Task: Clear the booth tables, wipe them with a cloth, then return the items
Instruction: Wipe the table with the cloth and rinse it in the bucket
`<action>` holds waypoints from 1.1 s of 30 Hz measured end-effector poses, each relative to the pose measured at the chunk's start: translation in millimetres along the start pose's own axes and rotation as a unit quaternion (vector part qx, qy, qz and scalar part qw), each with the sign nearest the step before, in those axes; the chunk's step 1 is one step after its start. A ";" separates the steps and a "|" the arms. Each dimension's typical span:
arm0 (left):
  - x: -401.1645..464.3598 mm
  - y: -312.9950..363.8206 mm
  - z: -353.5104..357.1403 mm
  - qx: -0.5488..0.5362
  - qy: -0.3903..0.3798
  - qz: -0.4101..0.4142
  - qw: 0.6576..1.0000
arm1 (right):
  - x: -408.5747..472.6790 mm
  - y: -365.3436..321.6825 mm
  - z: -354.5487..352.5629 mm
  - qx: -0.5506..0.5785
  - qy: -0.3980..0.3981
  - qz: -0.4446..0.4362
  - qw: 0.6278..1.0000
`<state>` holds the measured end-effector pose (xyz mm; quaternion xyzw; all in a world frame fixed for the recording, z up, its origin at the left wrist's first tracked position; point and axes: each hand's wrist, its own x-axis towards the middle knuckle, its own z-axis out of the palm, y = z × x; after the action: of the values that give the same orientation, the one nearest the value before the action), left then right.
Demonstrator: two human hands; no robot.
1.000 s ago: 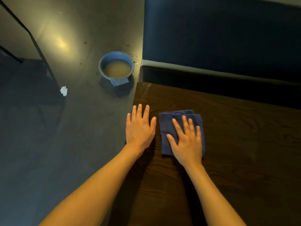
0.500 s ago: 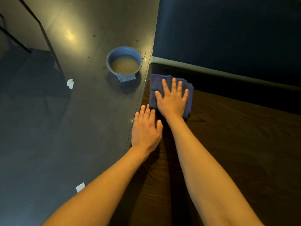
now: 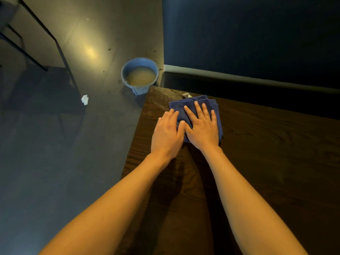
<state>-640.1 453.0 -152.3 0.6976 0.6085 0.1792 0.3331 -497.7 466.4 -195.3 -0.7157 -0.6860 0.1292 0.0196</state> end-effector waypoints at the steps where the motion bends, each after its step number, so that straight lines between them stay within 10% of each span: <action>1: -3.3 14.2 9.9 0.000 -0.014 0.014 1.000 | -10.1 12.4 -2.1 0.008 0.001 0.001 1.000; 9: -17.3 83.4 93.3 -0.051 -0.090 0.003 0.995 | -81.5 114.3 -27.7 0.154 -0.020 -0.002 0.988; 18: 24.7 90.5 153.2 0.263 -0.043 0.059 0.962 | -144.5 254.2 -44.5 0.132 0.115 0.229 0.957; 33: -71.1 141.0 220.3 0.304 -0.120 0.147 0.934 | -175.7 309.7 -44.4 0.130 0.110 0.319 0.932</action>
<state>-406.8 324.4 -202.2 0.8634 0.4802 -0.0524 0.1457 -190.2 281.6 -188.2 -0.8978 -0.3925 0.1372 0.1452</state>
